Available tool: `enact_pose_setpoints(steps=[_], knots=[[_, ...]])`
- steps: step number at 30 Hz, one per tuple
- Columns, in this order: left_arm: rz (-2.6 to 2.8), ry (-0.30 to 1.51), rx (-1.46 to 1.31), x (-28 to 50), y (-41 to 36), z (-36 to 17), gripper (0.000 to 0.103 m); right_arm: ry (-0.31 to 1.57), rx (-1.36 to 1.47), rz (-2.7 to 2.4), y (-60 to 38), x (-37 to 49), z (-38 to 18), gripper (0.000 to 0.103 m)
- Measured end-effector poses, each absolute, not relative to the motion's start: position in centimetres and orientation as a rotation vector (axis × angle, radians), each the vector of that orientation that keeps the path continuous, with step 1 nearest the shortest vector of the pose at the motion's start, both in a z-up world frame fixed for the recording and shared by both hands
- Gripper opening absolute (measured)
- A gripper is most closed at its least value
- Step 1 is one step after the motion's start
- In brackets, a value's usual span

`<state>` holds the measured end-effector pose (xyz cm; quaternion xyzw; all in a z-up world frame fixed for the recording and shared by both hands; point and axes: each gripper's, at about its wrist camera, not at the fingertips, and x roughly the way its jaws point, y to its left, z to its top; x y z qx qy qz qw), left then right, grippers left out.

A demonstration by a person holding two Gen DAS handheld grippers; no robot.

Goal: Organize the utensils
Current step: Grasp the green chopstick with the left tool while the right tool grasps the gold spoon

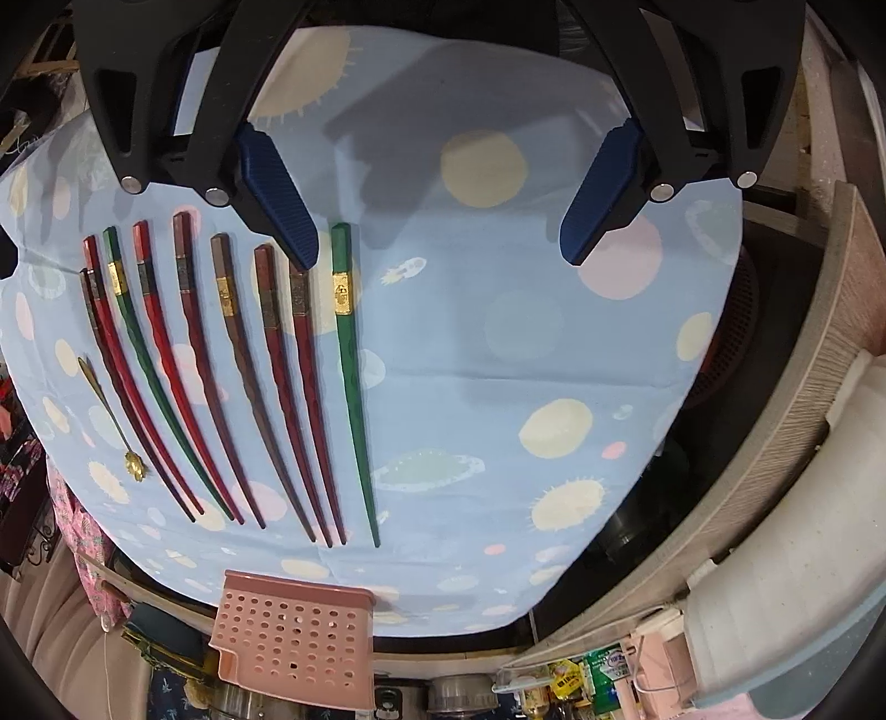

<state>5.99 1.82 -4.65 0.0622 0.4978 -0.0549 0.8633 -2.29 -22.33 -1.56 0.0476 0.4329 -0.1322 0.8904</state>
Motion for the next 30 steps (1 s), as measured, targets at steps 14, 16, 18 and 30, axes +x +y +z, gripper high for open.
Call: enact_pose_setpoints(steps=[14,16,18,30], knots=[[-0.14,1.072,0.119,8.0,1.0,-6.1,0.06,0.87,0.105,-0.26,-23.7,2.3,-2.2,0.087],[-0.149,1.075,0.111,8.2,1.0,-6.0,0.054,0.876,0.125,-0.248,-24.1,3.2,-2.6,0.081],[-0.163,1.077,0.102,8.3,0.9,-5.9,0.046,0.887,0.144,-0.234,-24.3,4.1,-3.1,0.071],[-0.183,1.101,0.064,9.4,1.0,-5.7,0.01,0.946,0.207,-0.171,-25.0,7.3,-5.9,0.03]])
